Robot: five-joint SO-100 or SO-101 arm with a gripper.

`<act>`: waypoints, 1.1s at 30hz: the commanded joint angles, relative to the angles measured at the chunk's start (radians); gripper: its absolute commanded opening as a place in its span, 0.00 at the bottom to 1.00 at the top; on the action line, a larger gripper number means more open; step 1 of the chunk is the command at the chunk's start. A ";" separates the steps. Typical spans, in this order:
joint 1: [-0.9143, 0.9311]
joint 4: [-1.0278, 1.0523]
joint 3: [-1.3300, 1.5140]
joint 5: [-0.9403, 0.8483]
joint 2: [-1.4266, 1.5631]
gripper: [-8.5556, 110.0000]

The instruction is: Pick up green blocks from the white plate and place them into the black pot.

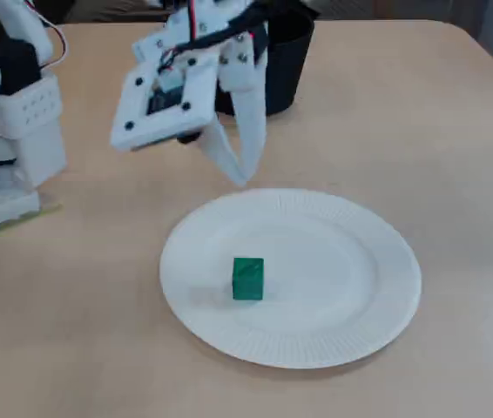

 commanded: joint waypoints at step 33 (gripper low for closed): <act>0.078 -0.084 -0.066 -0.207 -0.373 0.32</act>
